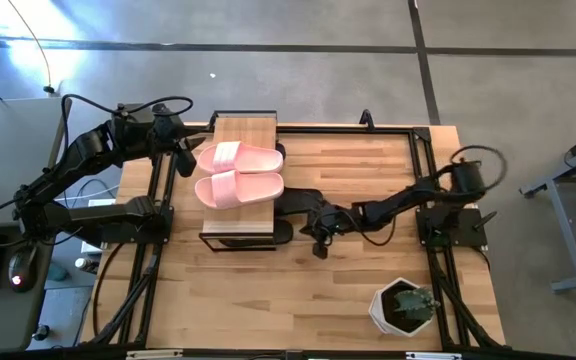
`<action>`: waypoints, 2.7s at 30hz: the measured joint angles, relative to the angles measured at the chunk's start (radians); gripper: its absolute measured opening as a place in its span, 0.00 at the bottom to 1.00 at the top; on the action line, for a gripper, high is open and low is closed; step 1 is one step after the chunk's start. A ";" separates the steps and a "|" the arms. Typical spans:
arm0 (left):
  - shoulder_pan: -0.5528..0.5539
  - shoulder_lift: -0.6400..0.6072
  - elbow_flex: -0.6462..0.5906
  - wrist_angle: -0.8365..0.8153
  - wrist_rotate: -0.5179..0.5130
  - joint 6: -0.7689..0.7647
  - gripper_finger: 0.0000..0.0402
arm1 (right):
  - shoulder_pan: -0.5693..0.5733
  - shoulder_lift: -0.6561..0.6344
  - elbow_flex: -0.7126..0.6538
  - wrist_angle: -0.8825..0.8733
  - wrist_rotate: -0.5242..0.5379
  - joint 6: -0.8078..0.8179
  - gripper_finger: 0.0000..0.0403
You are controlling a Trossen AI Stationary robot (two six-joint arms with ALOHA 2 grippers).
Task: Pick and place slides into the shelf
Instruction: Adjust the black slides under the shelf
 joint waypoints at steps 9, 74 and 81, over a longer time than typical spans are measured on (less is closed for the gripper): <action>0.000 0.000 0.000 0.000 0.000 0.000 0.28 | 0.038 -0.309 0.000 -0.435 0.284 -0.002 0.00; 0.023 0.213 0.020 -0.341 -0.061 -0.331 0.28 | -0.316 -0.068 -0.131 0.041 -0.081 0.087 0.00; 0.315 0.334 0.121 -0.137 0.425 -0.149 0.27 | -0.316 -0.068 -0.131 0.041 -0.093 0.094 0.00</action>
